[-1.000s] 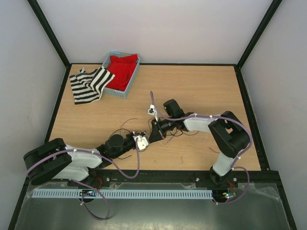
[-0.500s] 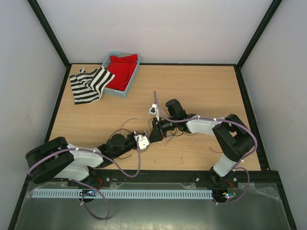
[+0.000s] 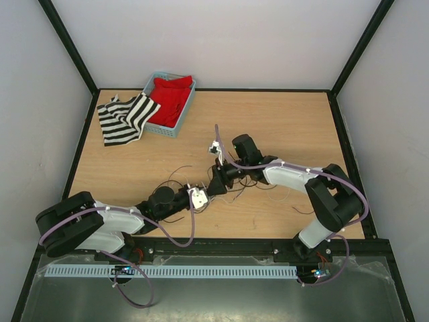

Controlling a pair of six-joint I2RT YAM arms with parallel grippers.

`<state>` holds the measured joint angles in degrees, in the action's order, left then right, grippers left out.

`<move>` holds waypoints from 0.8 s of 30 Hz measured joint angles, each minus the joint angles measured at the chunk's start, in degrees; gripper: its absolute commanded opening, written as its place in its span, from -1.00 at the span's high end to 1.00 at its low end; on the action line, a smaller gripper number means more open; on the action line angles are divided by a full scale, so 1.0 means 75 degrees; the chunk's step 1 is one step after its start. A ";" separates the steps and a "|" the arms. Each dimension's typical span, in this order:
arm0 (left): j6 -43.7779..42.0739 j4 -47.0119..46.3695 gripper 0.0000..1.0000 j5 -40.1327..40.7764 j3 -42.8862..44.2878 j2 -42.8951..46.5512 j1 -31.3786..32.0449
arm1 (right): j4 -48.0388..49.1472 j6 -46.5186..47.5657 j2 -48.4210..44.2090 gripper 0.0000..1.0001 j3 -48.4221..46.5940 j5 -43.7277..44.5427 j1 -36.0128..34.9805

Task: Zip-tie the wires
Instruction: Tie the cable at the center of the board.

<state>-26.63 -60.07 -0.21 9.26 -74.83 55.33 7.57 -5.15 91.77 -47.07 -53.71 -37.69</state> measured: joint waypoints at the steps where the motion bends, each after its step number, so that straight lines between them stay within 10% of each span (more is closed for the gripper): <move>1: 0.0015 0.0000 1.00 -0.0026 -0.0003 0.0000 -0.0012 | -0.0070 0.0006 -0.0041 -0.12 -0.0085 0.0085 0.0003; 24: 0.0064 0.0000 1.00 -0.0254 -0.0050 0.0105 -0.0052 | -0.0256 -0.0729 0.0038 0.12 -0.0816 0.0481 -0.0149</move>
<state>-26.15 -60.07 -2.11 8.88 -74.04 54.94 5.65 -10.61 92.05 -53.19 -50.11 -38.81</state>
